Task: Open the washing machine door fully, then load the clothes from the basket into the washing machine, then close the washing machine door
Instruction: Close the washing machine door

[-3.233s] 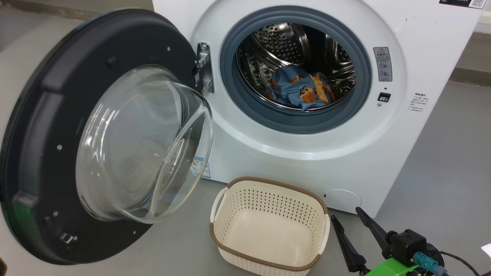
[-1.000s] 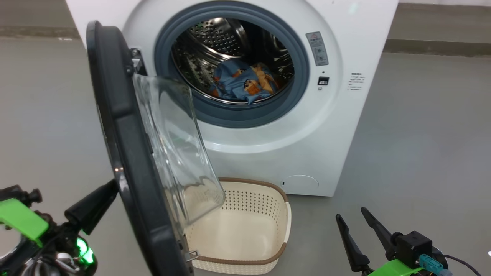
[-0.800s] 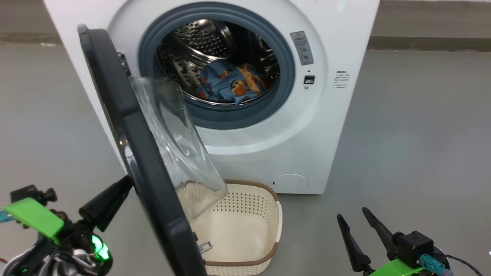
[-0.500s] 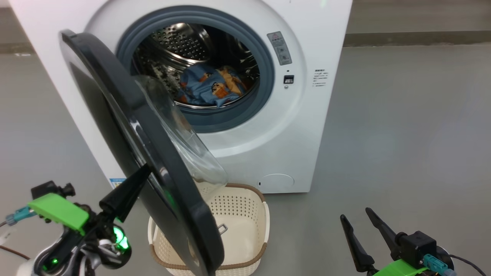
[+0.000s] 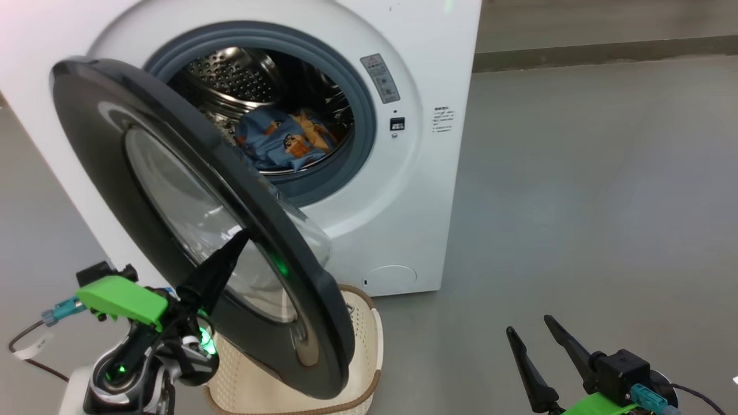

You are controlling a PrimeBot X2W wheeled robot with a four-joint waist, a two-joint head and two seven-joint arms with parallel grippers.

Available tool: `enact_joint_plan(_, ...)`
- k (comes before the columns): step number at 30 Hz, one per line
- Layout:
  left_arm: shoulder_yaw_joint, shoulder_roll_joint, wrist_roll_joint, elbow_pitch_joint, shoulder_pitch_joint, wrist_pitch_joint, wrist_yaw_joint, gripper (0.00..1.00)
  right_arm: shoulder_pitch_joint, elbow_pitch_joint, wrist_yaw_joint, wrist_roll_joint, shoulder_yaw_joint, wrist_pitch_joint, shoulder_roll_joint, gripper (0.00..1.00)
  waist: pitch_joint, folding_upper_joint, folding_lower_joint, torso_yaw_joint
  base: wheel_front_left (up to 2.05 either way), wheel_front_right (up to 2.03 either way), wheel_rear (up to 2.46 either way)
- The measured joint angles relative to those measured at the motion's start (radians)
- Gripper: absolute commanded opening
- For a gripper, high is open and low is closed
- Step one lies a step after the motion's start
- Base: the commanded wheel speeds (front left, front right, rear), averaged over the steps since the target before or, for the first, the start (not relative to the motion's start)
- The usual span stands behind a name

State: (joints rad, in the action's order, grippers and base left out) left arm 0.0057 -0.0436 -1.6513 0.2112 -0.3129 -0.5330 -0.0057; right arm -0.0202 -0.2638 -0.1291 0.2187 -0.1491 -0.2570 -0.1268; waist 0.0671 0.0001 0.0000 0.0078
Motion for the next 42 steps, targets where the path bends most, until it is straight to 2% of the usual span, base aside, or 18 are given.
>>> enact_joint_plan(11, -0.056, 0.003, -0.006, 0.134, -0.097, 0.095, -0.055, 0.00, 0.000, -0.002, 0.000, 0.000, -0.003, 0.000, -0.008, 1.00, 0.002, 0.0000, 0.0000, -0.051, 0.00, 0.00, 0.00)
enact_joint_plan(24, -0.169, 0.010, 0.009, 0.408, -0.279, 0.291, -0.108, 0.00, 0.000, -0.009, 0.000, 0.000, -0.006, 0.000, -0.007, 1.00, 0.008, 0.0000, 0.0000, -0.068, 0.00, 0.00, 0.00)
enact_joint_plan(32, -0.205, 0.013, -0.021, 0.546, -0.351, 0.374, -0.115, 0.00, -0.002, -0.012, 0.000, 0.000, -0.024, 0.000, -0.005, 1.00, 0.009, 0.0000, 0.0000, -0.082, 0.00, 0.00, 0.00)
enact_joint_plan(42, -0.249, 0.002, -0.072, 0.557, -0.375, 0.426, -0.114, 0.00, -0.002, -0.012, 0.000, 0.001, -0.025, 0.000, -0.007, 1.00, 0.005, 0.0000, 0.0000, -0.104, 0.00, 0.00, 0.00)
